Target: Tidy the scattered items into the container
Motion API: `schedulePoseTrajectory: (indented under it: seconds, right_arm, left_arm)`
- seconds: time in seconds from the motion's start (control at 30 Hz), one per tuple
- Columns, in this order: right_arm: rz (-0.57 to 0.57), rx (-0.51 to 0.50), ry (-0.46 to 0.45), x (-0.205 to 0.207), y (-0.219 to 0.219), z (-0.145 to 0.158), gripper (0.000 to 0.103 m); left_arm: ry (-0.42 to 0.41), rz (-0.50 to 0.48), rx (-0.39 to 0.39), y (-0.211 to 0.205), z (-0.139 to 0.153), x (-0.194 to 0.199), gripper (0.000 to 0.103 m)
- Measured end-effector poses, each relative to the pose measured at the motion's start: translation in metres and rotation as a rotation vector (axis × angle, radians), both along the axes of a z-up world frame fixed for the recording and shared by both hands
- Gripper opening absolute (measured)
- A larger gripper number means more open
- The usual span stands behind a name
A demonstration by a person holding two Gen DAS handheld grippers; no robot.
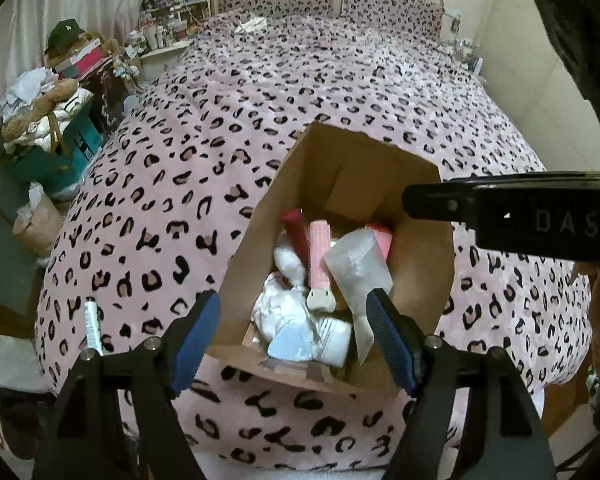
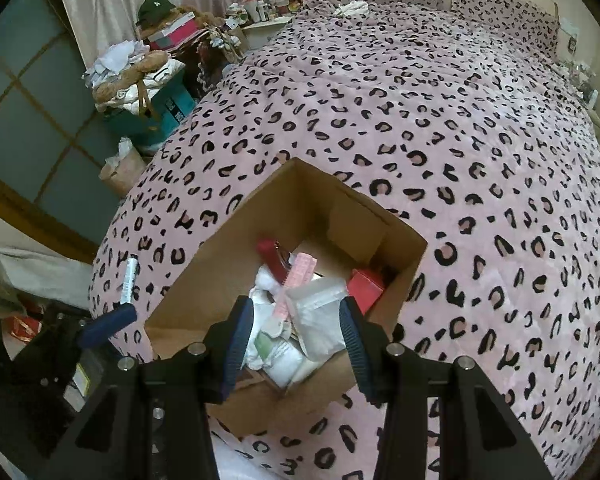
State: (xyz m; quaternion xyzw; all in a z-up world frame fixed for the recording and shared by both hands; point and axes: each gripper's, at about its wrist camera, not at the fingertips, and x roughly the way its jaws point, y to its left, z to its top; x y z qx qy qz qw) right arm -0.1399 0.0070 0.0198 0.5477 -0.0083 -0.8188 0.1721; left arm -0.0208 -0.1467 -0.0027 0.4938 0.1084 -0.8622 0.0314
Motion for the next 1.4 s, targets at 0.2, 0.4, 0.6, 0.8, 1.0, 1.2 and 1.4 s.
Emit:
schedulePoseTrajectory:
  seconds: [0.2,0.4,0.6,0.8,1.0,1.2,1.4]
  right_arm:
    - [-0.003,0.063,-0.003,0.01,0.003,-0.001,0.046]
    - [-0.001,0.089,-0.034,0.023,0.004,-0.002,0.046]
    - [-0.01,0.121,-0.02,0.034,0.008,0.002,0.048]
    - [-0.037,0.147,-0.014,0.041,0.016,0.005,0.05]
    - [-0.055,0.176,0.012,0.054,0.022,0.008,0.054]
    - [-0.076,0.199,0.034,0.061,0.028,0.01,0.054]
    - [-0.091,0.223,0.045,0.064,0.032,0.009,0.054]
  left_arm:
    - [-0.058,-0.017,-0.024,0.001,0.007,0.002,0.083]
    - [-0.117,-0.031,-0.019,0.005,0.01,0.001,0.084]
    - [-0.183,-0.033,-0.006,0.011,0.008,-0.002,0.085]
    - [-0.178,-0.038,0.001,0.018,0.017,0.003,0.085]
    - [-0.164,-0.046,-0.007,0.026,0.027,0.007,0.086]
    - [-0.164,-0.045,-0.011,0.03,0.028,0.01,0.09]
    - [-0.173,-0.029,-0.012,0.025,0.023,0.013,0.09]
